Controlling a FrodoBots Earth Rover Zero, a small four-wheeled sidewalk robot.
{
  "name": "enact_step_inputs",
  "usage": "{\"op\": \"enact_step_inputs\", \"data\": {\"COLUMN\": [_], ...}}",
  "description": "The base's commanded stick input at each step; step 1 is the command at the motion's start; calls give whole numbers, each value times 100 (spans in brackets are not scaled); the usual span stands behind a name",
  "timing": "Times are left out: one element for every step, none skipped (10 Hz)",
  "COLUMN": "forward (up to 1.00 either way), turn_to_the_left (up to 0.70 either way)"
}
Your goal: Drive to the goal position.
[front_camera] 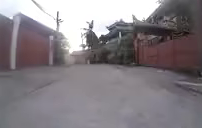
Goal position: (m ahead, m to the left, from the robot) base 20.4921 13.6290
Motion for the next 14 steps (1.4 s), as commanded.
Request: {"op": "enact_step_inputs", "data": {"forward": [100,100,100,100,100,100,100,100,100,100,100,100,100,100], "turn_to_the_left": [0,0,0,0,0,0,0,0,0,0,0,0,0,0]}}
